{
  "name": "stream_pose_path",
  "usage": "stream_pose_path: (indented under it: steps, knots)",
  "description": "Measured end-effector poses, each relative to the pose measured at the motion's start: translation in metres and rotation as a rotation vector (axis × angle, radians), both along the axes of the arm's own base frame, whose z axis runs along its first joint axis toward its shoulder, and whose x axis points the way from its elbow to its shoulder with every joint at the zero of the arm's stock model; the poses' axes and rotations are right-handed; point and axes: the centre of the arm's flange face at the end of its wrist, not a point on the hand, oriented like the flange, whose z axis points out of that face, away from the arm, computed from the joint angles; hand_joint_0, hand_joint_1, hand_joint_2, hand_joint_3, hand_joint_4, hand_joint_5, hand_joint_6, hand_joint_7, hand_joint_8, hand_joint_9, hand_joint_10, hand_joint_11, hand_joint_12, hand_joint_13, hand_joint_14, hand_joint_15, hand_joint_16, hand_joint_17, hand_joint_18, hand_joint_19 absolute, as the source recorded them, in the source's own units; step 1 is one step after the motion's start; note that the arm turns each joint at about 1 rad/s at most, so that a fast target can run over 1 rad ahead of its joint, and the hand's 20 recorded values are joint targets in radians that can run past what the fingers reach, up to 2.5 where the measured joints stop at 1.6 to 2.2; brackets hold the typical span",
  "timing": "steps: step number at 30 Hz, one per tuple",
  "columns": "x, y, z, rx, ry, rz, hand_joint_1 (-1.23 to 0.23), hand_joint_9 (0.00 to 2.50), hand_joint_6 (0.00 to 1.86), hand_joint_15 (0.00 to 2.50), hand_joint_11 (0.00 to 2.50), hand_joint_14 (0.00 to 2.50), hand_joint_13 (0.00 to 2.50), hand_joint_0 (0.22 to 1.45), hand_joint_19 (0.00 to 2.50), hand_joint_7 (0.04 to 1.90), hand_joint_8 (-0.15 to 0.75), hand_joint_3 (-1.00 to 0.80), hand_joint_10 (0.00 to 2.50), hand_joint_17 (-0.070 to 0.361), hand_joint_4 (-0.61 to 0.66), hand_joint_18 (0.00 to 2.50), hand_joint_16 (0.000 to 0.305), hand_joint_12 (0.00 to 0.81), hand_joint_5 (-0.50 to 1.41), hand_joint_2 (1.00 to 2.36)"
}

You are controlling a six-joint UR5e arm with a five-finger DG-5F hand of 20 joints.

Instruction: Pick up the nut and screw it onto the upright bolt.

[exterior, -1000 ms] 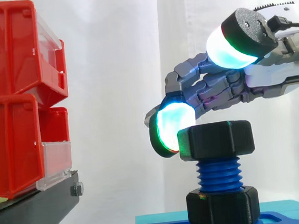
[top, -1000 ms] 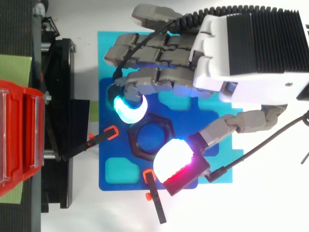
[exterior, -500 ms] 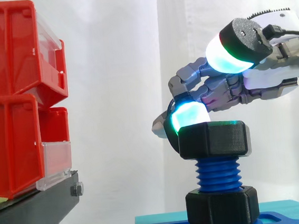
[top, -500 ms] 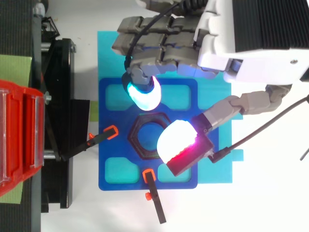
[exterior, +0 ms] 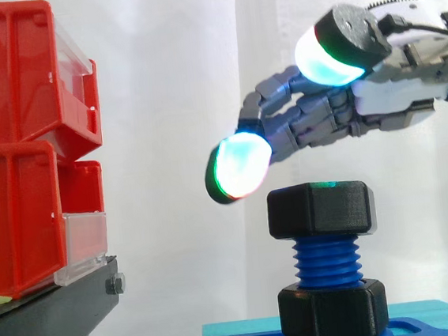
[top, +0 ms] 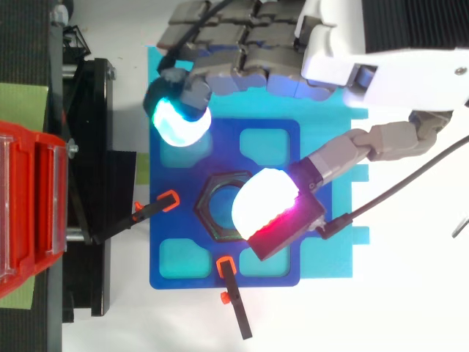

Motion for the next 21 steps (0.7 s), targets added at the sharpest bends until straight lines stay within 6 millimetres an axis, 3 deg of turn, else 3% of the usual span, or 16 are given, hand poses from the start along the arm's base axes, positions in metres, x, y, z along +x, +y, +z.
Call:
stream_pose_path:
  steps: [8, 15, 21]
  knots:
    - [0.005, 0.014, 0.005, -0.003, -0.021, 0.027, -0.26, 0.22, 0.5, 0.0, 0.0, 0.0, 0.11, 0.45, 0.0, 0.63, 0.197, -0.5, 0.0, 0.079, 0.14, 0.0, 0.035, 0.283, -0.19, 1.0]
    - [0.012, 0.033, -0.017, 0.006, -0.002, 0.055, -0.26, 0.22, 0.5, 0.0, 0.0, 0.0, 0.11, 0.45, 0.0, 0.64, 0.197, -0.5, 0.0, 0.08, 0.14, 0.0, 0.036, 0.284, -0.2, 1.0]
    - [0.012, 0.039, -0.021, 0.013, 0.006, 0.062, -0.26, 0.22, 0.5, 0.0, 0.0, 0.0, 0.11, 0.45, 0.0, 0.76, 0.21, -0.5, 0.0, 0.079, 0.16, 0.0, 0.035, 0.284, -0.18, 1.0]
